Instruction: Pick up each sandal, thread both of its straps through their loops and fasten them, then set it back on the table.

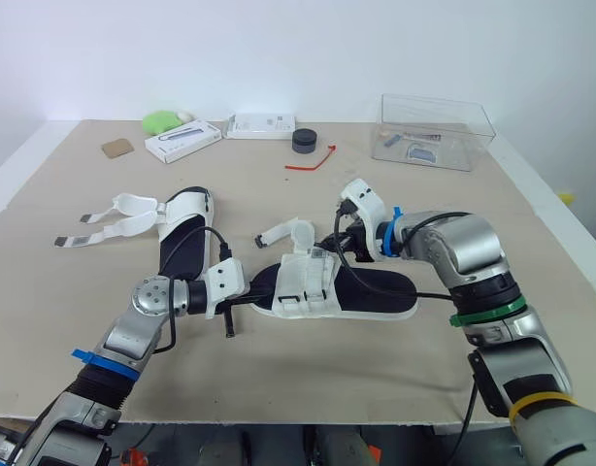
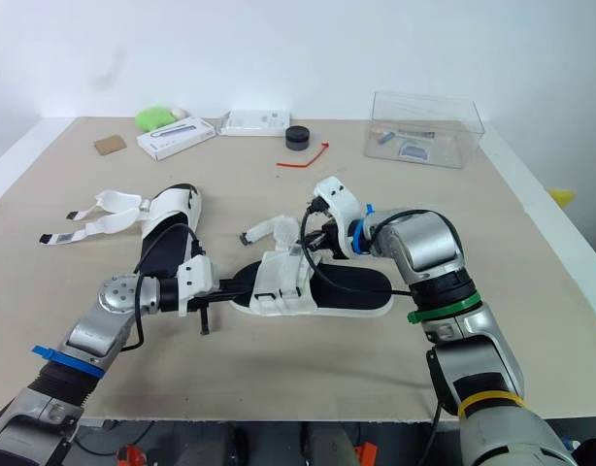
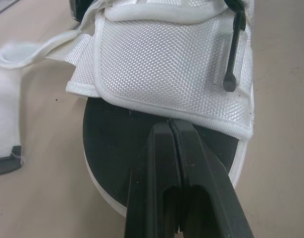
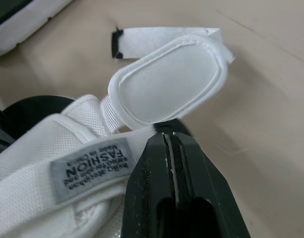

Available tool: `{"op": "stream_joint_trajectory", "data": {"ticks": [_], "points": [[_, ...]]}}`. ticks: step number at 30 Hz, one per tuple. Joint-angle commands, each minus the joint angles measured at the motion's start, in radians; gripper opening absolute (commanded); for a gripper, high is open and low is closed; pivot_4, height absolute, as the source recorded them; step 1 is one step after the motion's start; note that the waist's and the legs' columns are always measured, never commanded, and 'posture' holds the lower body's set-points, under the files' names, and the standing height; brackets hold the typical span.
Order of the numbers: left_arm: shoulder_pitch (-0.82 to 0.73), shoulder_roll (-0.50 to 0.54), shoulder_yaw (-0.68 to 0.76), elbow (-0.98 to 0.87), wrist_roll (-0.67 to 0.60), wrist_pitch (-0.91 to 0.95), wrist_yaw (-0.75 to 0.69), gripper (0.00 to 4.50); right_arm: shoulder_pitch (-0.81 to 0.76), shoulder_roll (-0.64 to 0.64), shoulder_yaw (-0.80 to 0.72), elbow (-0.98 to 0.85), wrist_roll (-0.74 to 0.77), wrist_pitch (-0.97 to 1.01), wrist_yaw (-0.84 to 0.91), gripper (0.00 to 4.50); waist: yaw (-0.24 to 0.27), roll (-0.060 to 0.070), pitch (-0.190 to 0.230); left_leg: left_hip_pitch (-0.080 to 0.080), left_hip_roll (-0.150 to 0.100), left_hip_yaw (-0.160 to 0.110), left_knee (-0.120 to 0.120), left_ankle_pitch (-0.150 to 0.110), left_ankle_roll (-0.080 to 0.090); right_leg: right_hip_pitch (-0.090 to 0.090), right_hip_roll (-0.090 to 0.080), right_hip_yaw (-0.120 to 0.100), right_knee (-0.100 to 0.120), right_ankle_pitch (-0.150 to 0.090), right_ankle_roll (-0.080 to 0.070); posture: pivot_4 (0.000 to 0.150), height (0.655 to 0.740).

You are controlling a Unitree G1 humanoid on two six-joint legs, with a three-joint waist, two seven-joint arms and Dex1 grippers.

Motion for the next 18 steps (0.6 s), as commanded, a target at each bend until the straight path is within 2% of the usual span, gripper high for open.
{"op": "stream_joint_trajectory", "data": {"ticks": [1,9,13,14,15,18], "points": [[0.02,0.018,-0.014,0.052,0.064,0.039,0.026,0.0,-0.005,0.01,-0.01,0.005,0.002,0.011,0.0,0.02,0.0,0.0,0.0,0.0,0.0,0.0,0.0,0.0,0.0,0.0,0.0,0.0,0.0,0.0,0.0,0.15,0.74],[0.025,0.017,-0.016,0.048,0.066,0.039,0.026,0.0,-0.088,0.089,-0.089,0.106,0.007,-0.017,-0.05,0.02,-0.001,0.001,0.0,0.0,0.0,0.0,0.0,0.0,0.0,0.0,0.0,0.0,0.0,0.0,0.0,0.15,0.74],[0.022,0.014,-0.018,0.05,0.067,0.036,0.027,0.0,-0.164,0.144,-0.211,0.242,0.048,0.035,-0.099,0.02,-0.001,0.001,0.001,0.0,0.0,0.0,0.0,0.0,0.0,0.0,0.0,0.0,0.0,0.001,0.001,0.15,0.74],[0.022,0.014,-0.019,0.05,0.067,0.036,0.027,0.0,-0.178,0.148,-0.231,0.267,0.055,0.044,-0.102,0.66,0.0,0.001,0.001,0.0,0.0,0.0,0.0,0.0,0.0,0.0,0.0,0.0,0.0,0.001,0.001,0.15,0.74],[0.022,0.013,-0.019,0.05,0.067,0.036,0.028,0.0,-0.188,0.151,-0.248,0.285,0.062,0.051,-0.103,0.97,0.0,0.001,0.001,-0.001,0.0,0.0,0.0,0.0,0.0,0.0,0.0,0.0,0.0,0.001,0.001,0.15,0.74],[0.024,0.012,-0.02,0.049,0.066,0.036,0.028,0.0,-0.216,0.166,-0.303,0.331,0.089,0.089,-0.121,2.31,-0.001,0.001,0.001,-0.001,0.0,0.0,-0.001,0.0,0.0,0.0,-0.001,0.0,-0.001,0.001,0.001,0.15,0.74]]}}
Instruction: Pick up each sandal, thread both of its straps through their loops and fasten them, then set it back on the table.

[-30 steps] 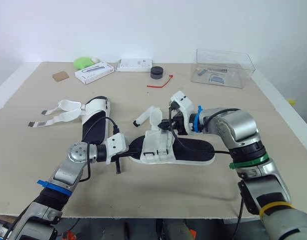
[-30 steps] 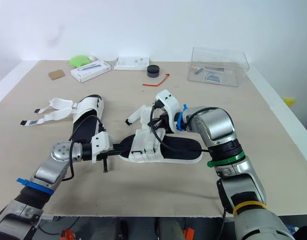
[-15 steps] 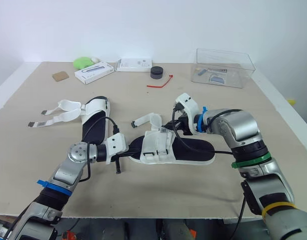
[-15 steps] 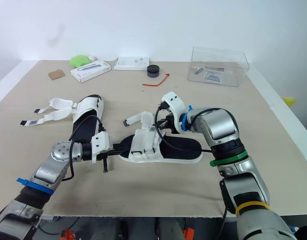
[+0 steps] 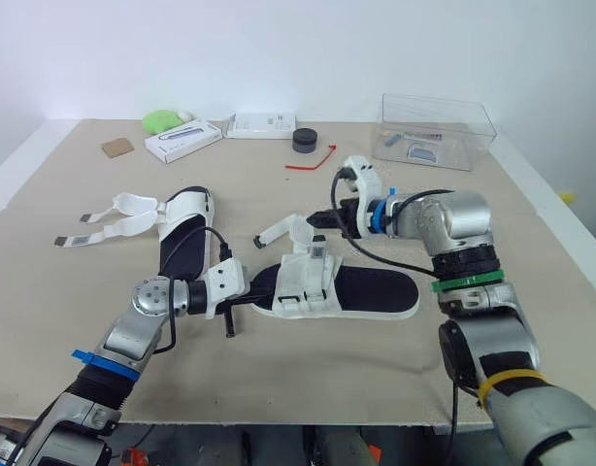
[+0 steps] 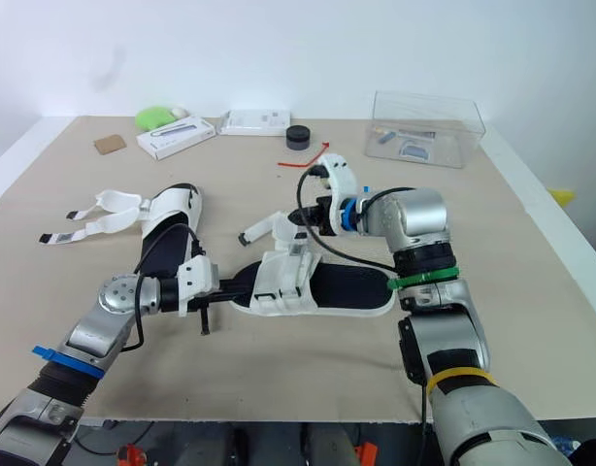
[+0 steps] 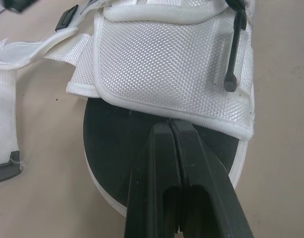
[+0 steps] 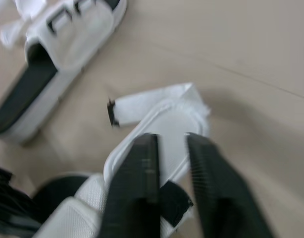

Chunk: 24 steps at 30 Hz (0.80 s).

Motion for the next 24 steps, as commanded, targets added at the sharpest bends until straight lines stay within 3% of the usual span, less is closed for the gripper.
{"op": "stream_joint_trajectory", "data": {"ticks": [1,3,5,24], "points": [[0.024,0.013,-0.019,0.053,0.066,0.036,0.026,0.0,-0.055,0.018,-0.093,0.051,0.046,0.052,-0.029,2.78,0.0,0.0,0.0,0.0,0.0,0.0,0.0,0.0,0.0,0.0,0.0,0.0,0.0,0.0,0.0,0.15,0.74],[0.027,0.013,-0.019,0.052,0.066,0.035,0.026,0.0,-0.071,0.026,-0.122,0.091,0.055,0.078,-0.044,3.85,0.0,0.0,0.0,0.0,0.0,0.0,0.0,0.0,0.0,0.0,0.0,0.0,0.0,0.0,0.0,0.15,0.74],[0.027,0.013,-0.019,0.054,0.066,0.034,0.026,0.0,-0.079,0.03,-0.135,0.129,0.058,0.088,-0.05,4.47,0.0,0.0,0.0,0.0,0.0,-0.001,0.0,0.0,0.0,0.0,0.0,0.0,0.0,0.0,0.0,0.15,0.74],[0.027,0.018,-0.015,0.062,0.065,0.027,0.029,0.0,-0.142,0.11,-0.18,0.376,0.105,0.082,0.047,4.47,-0.003,0.001,0.001,0.0,0.0,-0.001,0.0,0.0,0.0,0.0,0.003,0.0,0.0,0.001,0.002,0.15,0.74]]}}
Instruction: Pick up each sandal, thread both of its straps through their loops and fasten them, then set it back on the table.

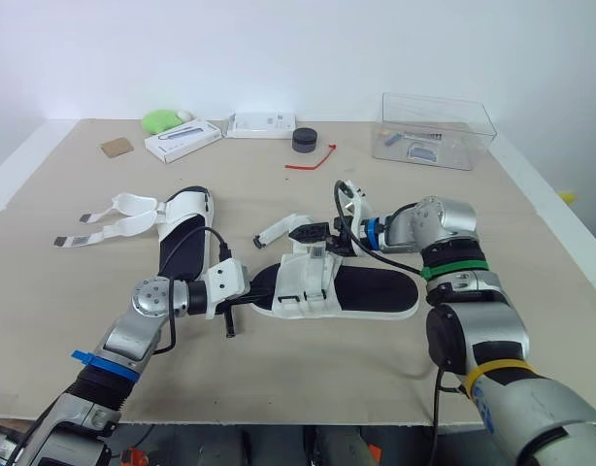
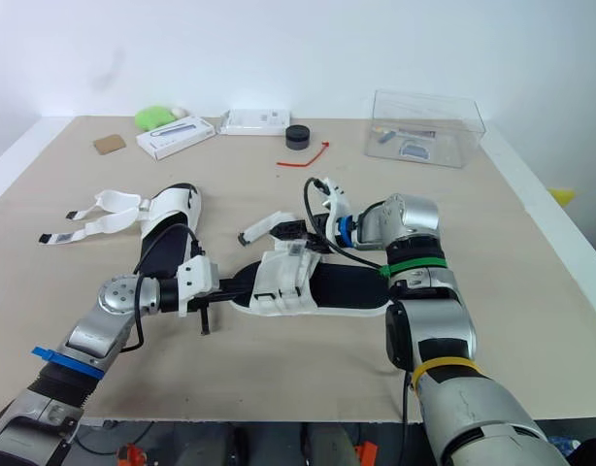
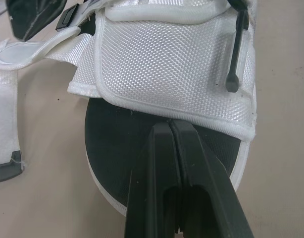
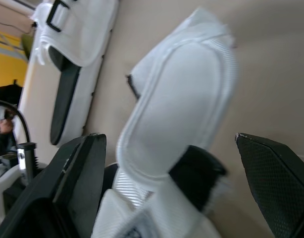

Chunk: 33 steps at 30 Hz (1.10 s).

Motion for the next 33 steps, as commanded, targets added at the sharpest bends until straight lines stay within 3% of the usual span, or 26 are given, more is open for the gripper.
{"op": "stream_joint_trajectory", "data": {"ticks": [1,12,33], "points": [[0.023,0.017,-0.017,0.062,0.065,0.03,0.02,0.0,-0.064,0.024,-0.045,0.017,0.039,-0.031,0.028,4.47,0.0,0.0,0.0,0.0,0.0,0.0,0.0,0.0,0.0,0.0,0.0,0.0,0.0,0.0,0.0,0.15,0.74],[0.029,0.02,-0.014,0.056,0.065,0.033,0.025,0.0,-0.161,0.056,-0.135,0.134,0.079,-0.069,0.038,4.47,0.0,0.0,0.0,0.0,0.0,-0.001,0.0,0.0,0.0,0.0,0.0,0.0,0.0,0.0,0.0,0.15,0.74],[0.023,0.01,-0.024,0.064,0.066,0.033,0.024,0.0,-0.208,0.033,-0.195,0.126,0.14,0.023,0.066,4.47,0.0,0.0,0.0,-0.001,0.0,-0.001,0.0,0.0,0.0,0.0,0.0,0.0,0.0,0.0,0.0,0.15,0.74]]}}
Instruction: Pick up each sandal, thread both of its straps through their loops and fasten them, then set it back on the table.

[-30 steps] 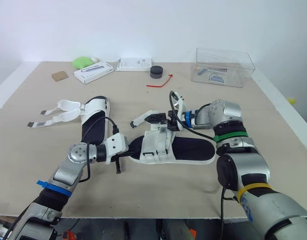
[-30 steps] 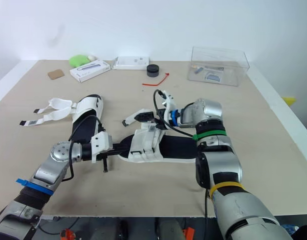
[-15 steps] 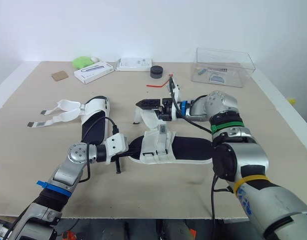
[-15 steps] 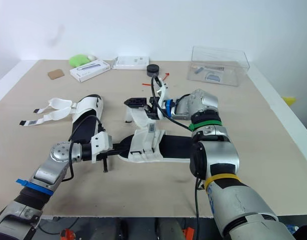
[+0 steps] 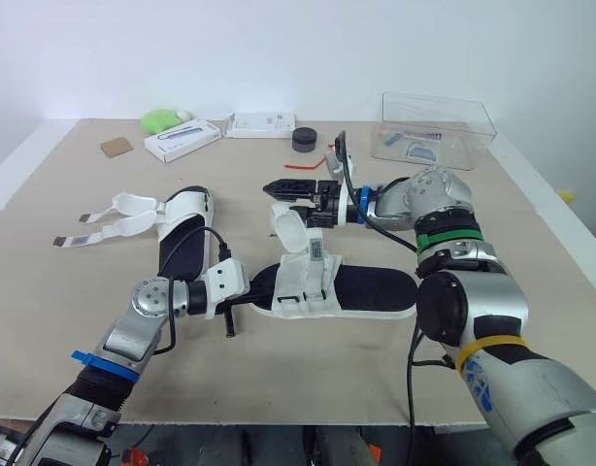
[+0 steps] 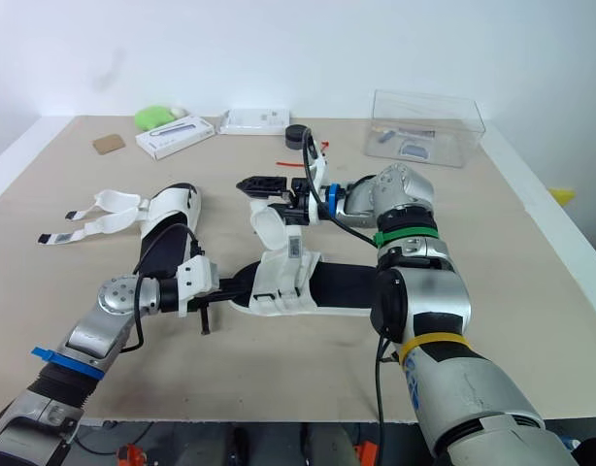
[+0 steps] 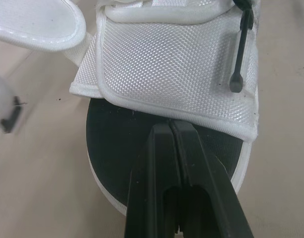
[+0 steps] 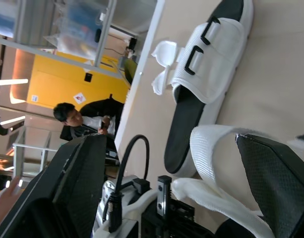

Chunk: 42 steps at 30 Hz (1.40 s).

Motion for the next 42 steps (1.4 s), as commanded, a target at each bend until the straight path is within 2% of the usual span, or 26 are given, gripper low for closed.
{"op": "stream_joint_trajectory", "data": {"ticks": [1,8,11,19,24,37,42], "points": [[0.022,0.012,-0.023,0.064,0.066,0.034,0.018,0.0,-0.045,-0.001,-0.023,-0.025,0.027,-0.018,0.007,4.47,0.0,0.0,0.0,0.0,0.0,0.0,0.0,0.0,0.0,0.0,0.0,0.0,0.0,0.0,0.0,0.15,0.74],[0.026,0.013,-0.022,0.059,0.065,0.038,0.019,0.0,-0.052,-0.001,-0.002,0.005,0.005,-0.078,0.023,4.47,0.0,0.0,0.0,0.0,0.0,0.0,0.0,0.0,0.0,0.0,0.0,0.0,0.0,0.0,0.0,0.15,0.74],[0.028,0.012,-0.023,0.054,0.066,0.04,0.022,0.0,-0.045,-0.008,0.073,0.001,-0.048,-0.138,0.075,4.47,0.0,0.0,0.0,0.0,0.0,0.0,0.0,0.0,0.0,0.0,0.0,0.0,0.0,0.0,0.0,0.15,0.74],[0.037,0.018,-0.02,0.043,0.065,0.042,0.023,0.0,-0.055,-0.013,0.137,-0.013,-0.052,-0.048,0.147,4.47,0.0,0.0,0.0,0.0,0.0,0.0,0.0,0.0,0.0,0.0,0.0,0.0,0.0,0.0,0.0,0.15,0.74],[0.033,0.015,-0.024,0.044,0.066,0.043,0.023,0.0,-0.088,-0.003,0.067,0.014,-0.016,0.0,0.105,4.47,0.0,0.0,0.0,-0.001,0.0,-0.001,0.0,0.0,0.0,-0.001,-0.002,-0.001,0.0,0.0,-0.001,0.15,0.74],[0.033,0.014,-0.024,0.042,0.066,0.046,0.026,0.0,-0.12,-0.006,0.046,0.091,-0.048,-0.109,0.088,4.47,0.0,0.0,0.0,-0.003,0.0,-0.003,0.0,0.0,0.0,-0.001,-0.001,-0.002,-0.001,-0.001,-0.001,0.15,0.74],[0.041,0.017,-0.021,0.032,0.063,0.052,0.028,0.0,-0.143,-0.007,-0.018,0.117,-0.014,-0.126,0.059,4.47,0.0,0.0,0.0,-0.004,0.0,-0.005,0.0,0.0,0.0,-0.001,-0.001,-0.004,-0.001,0.0,-0.001,0.15,0.74]]}}
